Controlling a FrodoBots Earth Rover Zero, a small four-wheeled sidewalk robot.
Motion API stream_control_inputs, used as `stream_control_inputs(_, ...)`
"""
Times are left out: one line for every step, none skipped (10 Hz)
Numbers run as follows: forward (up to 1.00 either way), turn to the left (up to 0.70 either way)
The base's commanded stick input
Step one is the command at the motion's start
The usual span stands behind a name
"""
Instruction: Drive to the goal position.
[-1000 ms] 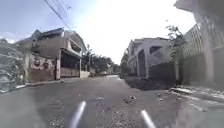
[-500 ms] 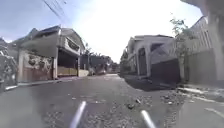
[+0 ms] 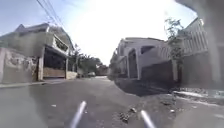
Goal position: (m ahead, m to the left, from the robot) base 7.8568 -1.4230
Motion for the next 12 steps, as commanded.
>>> stream_control_inputs(0.85,0.0)
stream_control_inputs(0.85,0.0)
stream_control_inputs(0.85,0.0)
stream_control_inputs(0.85,0.0)
stream_control_inputs(0.85,0.0)
stream_control_inputs(0.85,0.0)
stream_control_inputs(0.85,0.0)
stream_control_inputs(0.85,0.0)
stream_control_inputs(0.85,0.0)
stream_control_inputs(0.85,0.0)
stream_control_inputs(0.85,0.0)
stream_control_inputs(0.85,0.0)
